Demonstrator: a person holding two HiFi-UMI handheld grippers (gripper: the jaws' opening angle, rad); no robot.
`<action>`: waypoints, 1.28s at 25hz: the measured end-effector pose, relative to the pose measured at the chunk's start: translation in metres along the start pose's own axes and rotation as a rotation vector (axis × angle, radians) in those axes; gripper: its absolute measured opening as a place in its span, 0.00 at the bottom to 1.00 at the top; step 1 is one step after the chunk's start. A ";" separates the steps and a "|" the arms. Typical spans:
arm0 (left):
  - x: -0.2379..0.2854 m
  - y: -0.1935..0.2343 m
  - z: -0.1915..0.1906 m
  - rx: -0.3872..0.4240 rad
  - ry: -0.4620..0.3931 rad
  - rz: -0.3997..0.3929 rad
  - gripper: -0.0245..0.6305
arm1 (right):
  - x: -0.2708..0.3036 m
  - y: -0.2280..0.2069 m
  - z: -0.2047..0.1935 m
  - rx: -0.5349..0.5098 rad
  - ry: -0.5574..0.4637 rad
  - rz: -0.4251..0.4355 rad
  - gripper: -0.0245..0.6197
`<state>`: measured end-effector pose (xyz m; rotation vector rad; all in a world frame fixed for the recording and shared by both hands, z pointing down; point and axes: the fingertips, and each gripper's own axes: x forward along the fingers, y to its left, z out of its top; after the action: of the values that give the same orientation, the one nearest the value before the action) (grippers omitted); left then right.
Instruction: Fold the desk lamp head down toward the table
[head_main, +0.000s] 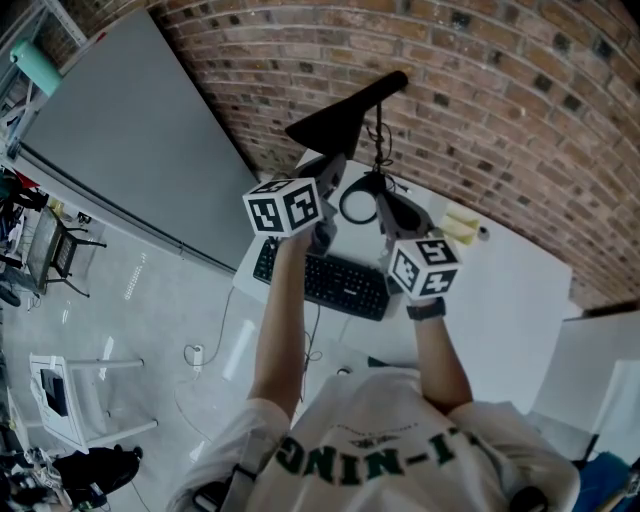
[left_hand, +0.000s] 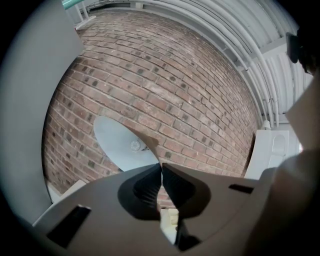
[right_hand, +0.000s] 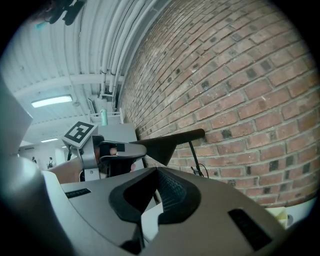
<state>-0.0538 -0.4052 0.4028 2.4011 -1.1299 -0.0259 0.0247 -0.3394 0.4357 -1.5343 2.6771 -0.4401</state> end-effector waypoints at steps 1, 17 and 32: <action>0.000 0.000 0.000 -0.003 0.000 -0.004 0.05 | 0.001 0.000 -0.001 0.000 0.002 0.001 0.04; 0.009 0.016 -0.035 -0.084 0.033 -0.021 0.05 | 0.006 -0.008 -0.014 0.009 0.033 -0.012 0.04; 0.019 0.024 -0.055 -0.127 0.055 -0.041 0.05 | 0.016 -0.009 -0.027 0.020 0.059 -0.013 0.04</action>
<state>-0.0469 -0.4096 0.4653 2.2980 -1.0224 -0.0433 0.0194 -0.3514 0.4656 -1.5589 2.6981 -0.5196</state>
